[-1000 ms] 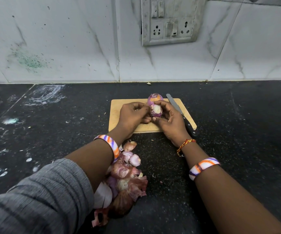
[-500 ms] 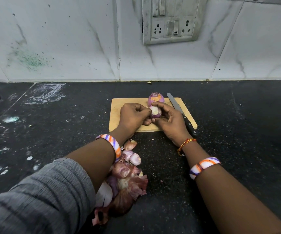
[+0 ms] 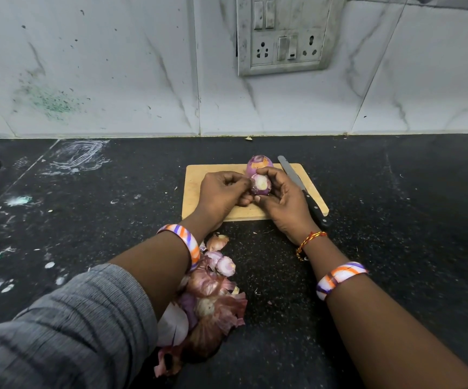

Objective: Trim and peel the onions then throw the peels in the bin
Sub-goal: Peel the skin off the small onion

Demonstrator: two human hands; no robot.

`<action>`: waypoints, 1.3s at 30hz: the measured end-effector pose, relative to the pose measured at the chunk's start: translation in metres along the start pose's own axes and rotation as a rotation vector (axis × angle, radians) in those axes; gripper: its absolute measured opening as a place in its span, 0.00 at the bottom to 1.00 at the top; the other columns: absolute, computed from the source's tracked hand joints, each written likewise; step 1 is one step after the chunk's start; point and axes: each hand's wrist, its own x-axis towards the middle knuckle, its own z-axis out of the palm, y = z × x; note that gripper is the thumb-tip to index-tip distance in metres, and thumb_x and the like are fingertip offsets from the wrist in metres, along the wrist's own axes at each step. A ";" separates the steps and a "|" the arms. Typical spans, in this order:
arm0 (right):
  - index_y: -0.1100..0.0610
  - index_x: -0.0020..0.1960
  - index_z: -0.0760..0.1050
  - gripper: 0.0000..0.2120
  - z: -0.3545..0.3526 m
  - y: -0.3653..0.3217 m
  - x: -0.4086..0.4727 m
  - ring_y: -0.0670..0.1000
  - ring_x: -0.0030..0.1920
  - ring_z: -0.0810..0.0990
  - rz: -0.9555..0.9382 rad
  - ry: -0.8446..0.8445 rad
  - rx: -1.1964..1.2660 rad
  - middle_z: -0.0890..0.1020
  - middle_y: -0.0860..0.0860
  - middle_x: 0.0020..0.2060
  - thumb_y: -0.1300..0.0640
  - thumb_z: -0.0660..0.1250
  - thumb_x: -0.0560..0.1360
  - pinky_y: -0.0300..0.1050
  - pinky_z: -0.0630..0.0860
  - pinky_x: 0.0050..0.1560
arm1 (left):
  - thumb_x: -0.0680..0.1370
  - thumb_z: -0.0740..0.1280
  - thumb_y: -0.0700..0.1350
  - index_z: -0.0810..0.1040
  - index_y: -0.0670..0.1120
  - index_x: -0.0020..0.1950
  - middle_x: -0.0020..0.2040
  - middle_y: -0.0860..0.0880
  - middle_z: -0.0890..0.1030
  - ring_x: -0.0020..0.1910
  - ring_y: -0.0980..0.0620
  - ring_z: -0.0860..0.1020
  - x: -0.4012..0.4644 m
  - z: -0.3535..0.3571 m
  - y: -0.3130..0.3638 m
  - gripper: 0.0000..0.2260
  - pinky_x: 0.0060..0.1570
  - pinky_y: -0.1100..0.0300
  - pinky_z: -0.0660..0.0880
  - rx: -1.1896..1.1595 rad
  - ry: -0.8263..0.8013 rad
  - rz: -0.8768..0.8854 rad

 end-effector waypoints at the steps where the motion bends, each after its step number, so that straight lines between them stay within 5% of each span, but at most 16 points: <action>1: 0.56 0.58 0.71 0.22 0.000 0.000 0.000 0.45 0.57 0.75 -0.001 -0.003 0.002 0.76 0.51 0.56 0.75 0.67 0.69 0.34 0.73 0.60 | 0.74 0.66 0.34 0.79 0.40 0.37 0.22 0.49 0.79 0.21 0.56 0.77 0.000 0.000 0.000 0.06 0.28 0.66 0.78 0.008 0.003 0.004; 11: 0.58 0.57 0.72 0.21 -0.002 -0.001 0.000 0.41 0.54 0.76 0.005 -0.042 -0.019 0.76 0.43 0.52 0.76 0.65 0.69 0.38 0.73 0.61 | 0.71 0.66 0.32 0.78 0.41 0.31 0.21 0.50 0.78 0.21 0.55 0.77 0.000 -0.001 -0.003 0.10 0.26 0.64 0.77 0.099 0.032 0.045; 17: 0.56 0.56 0.72 0.21 0.000 -0.001 -0.001 0.39 0.48 0.78 0.014 -0.012 0.015 0.77 0.47 0.51 0.74 0.68 0.68 0.34 0.76 0.54 | 0.72 0.67 0.32 0.77 0.40 0.33 0.22 0.50 0.77 0.20 0.57 0.75 0.000 -0.001 -0.001 0.08 0.25 0.66 0.76 0.062 -0.006 0.035; 22: 0.55 0.54 0.74 0.20 -0.003 0.001 0.000 0.50 0.56 0.76 -0.022 0.023 -0.013 0.75 0.59 0.58 0.73 0.70 0.67 0.42 0.76 0.59 | 0.72 0.69 0.35 0.80 0.42 0.37 0.25 0.49 0.79 0.22 0.57 0.75 -0.001 -0.003 0.000 0.05 0.27 0.67 0.76 0.045 -0.068 0.021; 32: 0.65 0.56 0.75 0.19 -0.004 -0.001 0.000 0.42 0.51 0.77 -0.015 0.013 0.007 0.78 0.46 0.50 0.76 0.69 0.67 0.33 0.75 0.55 | 0.72 0.68 0.33 0.78 0.41 0.32 0.23 0.47 0.78 0.21 0.55 0.76 -0.003 -0.003 0.001 0.09 0.26 0.66 0.76 0.047 -0.058 0.011; 39: 0.66 0.55 0.77 0.20 -0.004 0.001 0.000 0.42 0.52 0.77 -0.042 0.010 -0.010 0.79 0.51 0.50 0.76 0.70 0.65 0.33 0.75 0.55 | 0.69 0.67 0.32 0.78 0.44 0.29 0.22 0.48 0.78 0.20 0.54 0.75 -0.004 0.000 -0.001 0.11 0.25 0.64 0.76 0.124 -0.003 0.038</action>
